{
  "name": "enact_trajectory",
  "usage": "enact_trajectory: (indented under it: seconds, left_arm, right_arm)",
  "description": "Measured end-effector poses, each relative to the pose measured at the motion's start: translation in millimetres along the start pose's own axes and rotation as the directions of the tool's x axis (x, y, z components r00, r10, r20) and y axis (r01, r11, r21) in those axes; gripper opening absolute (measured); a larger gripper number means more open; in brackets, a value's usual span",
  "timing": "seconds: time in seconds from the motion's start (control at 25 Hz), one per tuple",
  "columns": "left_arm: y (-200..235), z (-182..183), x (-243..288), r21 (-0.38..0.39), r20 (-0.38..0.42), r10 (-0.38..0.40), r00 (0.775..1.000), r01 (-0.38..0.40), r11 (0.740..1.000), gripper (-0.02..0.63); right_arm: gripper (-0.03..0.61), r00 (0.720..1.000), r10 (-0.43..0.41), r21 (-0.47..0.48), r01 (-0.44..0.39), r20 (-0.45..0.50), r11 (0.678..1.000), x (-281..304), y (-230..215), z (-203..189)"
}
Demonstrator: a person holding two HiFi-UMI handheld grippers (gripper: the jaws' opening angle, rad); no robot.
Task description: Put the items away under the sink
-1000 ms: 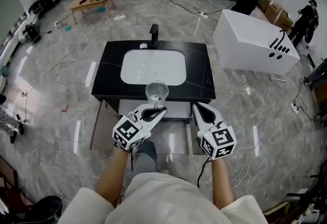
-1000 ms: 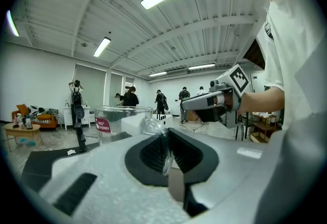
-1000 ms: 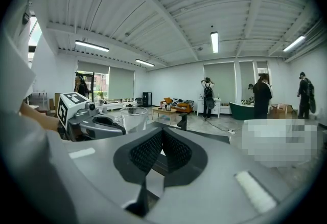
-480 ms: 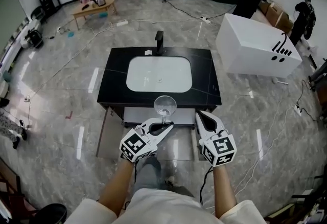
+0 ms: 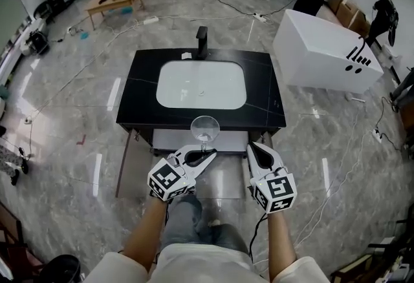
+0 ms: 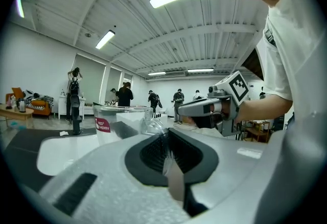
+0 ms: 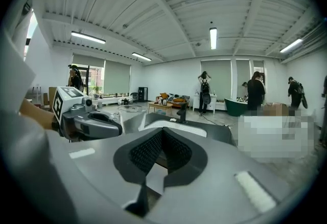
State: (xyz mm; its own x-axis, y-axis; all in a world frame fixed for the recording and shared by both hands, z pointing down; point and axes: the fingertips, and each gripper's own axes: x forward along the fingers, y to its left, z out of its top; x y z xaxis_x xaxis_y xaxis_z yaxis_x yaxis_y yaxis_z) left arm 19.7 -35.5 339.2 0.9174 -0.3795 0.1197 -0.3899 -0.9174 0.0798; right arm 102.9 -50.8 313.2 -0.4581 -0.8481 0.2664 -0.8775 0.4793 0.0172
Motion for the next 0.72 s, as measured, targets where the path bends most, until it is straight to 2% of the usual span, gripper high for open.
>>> enact_trajectory:
  seconds: [0.32,0.72]
  left_arm:
    - [3,-80,20,-0.016,0.004,-0.042,0.999,0.042,0.999,0.009]
    - [12,-170,46,-0.014,0.001,-0.169,0.986,0.169,0.985,0.009]
  right_arm:
    - [0.005,1.000,-0.001,0.024,0.001,0.011,1.000,33,-12,-73]
    - [0.006,0.999,-0.035,0.070,0.036,-0.011,0.997,71,-27,-161]
